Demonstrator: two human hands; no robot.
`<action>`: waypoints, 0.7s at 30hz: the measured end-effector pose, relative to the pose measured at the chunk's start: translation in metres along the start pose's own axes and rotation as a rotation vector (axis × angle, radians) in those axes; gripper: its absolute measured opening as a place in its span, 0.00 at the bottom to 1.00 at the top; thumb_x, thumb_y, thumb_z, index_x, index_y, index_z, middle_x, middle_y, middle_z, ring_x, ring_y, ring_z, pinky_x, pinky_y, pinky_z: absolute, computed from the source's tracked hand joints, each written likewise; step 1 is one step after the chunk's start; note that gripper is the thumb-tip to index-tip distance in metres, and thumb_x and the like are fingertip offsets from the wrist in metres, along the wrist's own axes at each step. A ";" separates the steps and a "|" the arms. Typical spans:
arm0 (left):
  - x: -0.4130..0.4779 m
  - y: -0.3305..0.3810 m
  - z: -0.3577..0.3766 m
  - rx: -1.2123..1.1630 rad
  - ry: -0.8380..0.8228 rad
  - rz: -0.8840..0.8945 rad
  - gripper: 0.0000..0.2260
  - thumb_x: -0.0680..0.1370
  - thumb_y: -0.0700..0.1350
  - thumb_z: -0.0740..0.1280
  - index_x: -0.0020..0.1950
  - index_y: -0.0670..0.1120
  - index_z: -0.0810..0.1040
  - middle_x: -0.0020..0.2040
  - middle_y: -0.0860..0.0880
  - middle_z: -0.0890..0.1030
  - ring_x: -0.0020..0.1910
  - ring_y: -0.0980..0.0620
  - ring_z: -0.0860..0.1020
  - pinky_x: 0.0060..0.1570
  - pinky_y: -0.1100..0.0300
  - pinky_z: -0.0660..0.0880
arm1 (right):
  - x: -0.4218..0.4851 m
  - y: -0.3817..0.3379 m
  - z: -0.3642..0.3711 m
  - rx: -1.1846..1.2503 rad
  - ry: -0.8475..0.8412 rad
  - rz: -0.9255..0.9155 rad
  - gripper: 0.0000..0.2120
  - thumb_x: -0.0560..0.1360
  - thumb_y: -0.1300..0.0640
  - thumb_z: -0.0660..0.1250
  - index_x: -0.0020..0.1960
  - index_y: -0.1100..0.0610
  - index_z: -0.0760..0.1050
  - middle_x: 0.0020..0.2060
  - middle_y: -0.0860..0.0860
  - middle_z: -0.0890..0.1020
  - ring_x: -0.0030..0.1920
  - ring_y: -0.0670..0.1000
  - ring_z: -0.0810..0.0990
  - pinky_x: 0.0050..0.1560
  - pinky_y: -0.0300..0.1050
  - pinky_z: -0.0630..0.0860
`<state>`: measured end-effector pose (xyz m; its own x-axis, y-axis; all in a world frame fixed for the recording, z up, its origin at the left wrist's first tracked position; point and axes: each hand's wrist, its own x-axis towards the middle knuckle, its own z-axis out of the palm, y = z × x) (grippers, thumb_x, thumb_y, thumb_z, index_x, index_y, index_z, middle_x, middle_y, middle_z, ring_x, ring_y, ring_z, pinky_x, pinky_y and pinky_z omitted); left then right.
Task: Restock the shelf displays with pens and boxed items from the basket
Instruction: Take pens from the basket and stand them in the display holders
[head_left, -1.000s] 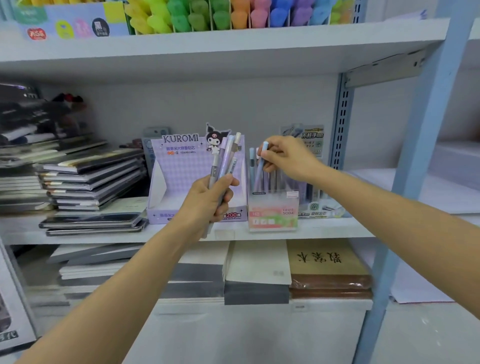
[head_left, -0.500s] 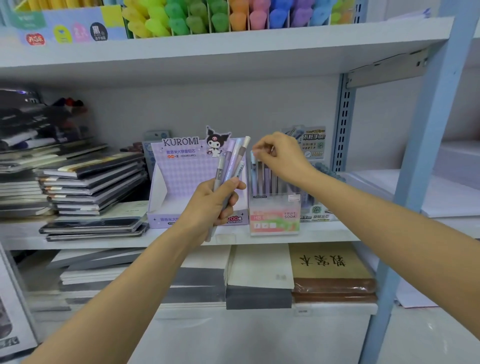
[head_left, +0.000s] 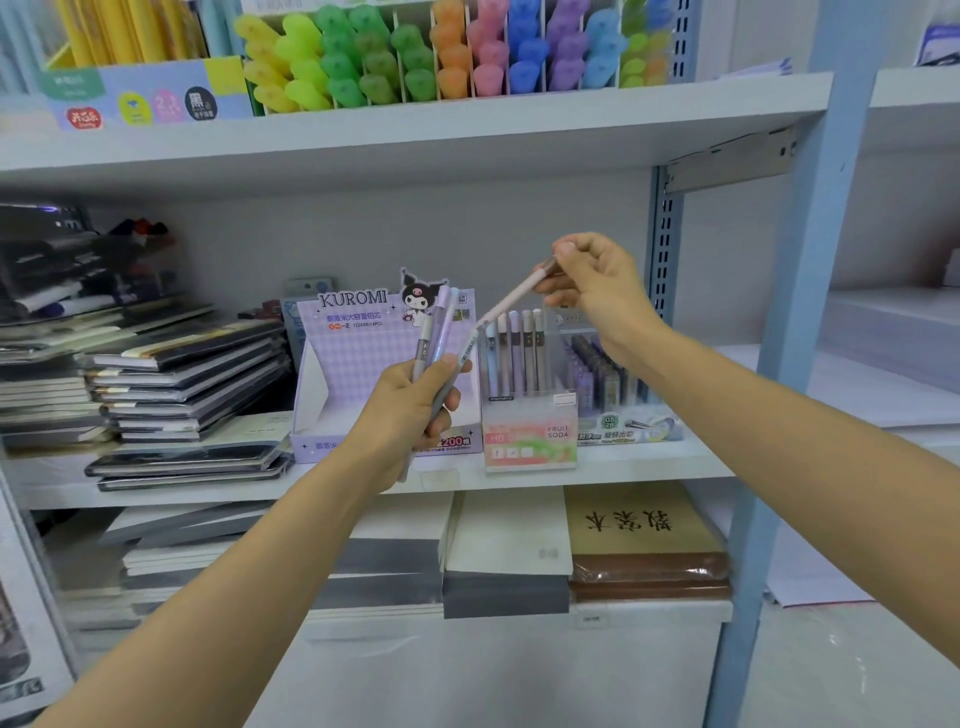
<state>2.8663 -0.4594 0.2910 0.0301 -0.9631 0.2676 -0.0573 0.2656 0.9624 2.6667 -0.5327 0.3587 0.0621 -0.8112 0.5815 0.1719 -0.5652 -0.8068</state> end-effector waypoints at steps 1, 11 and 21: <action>0.000 0.001 0.000 0.007 0.016 0.002 0.14 0.82 0.50 0.60 0.58 0.42 0.79 0.32 0.50 0.73 0.23 0.56 0.66 0.20 0.66 0.63 | 0.001 0.000 -0.004 -0.045 0.036 -0.014 0.05 0.82 0.62 0.58 0.55 0.63 0.70 0.44 0.59 0.80 0.37 0.51 0.80 0.38 0.39 0.79; 0.003 0.002 0.000 0.015 -0.010 -0.031 0.11 0.83 0.45 0.59 0.54 0.42 0.80 0.33 0.50 0.76 0.27 0.57 0.71 0.25 0.65 0.69 | -0.002 0.030 -0.005 -0.573 -0.069 -0.112 0.06 0.80 0.64 0.62 0.52 0.65 0.76 0.43 0.59 0.84 0.42 0.55 0.84 0.38 0.49 0.83; 0.012 -0.006 -0.002 -0.012 -0.074 -0.033 0.12 0.83 0.46 0.60 0.51 0.43 0.82 0.31 0.51 0.76 0.27 0.57 0.71 0.26 0.66 0.70 | 0.010 0.036 -0.002 -0.760 -0.253 -0.191 0.05 0.79 0.62 0.64 0.52 0.62 0.76 0.39 0.55 0.84 0.39 0.52 0.84 0.47 0.49 0.82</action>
<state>2.8689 -0.4723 0.2886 -0.0421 -0.9719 0.2316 -0.0454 0.2335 0.9713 2.6711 -0.5618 0.3354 0.3340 -0.6839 0.6486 -0.5051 -0.7108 -0.4895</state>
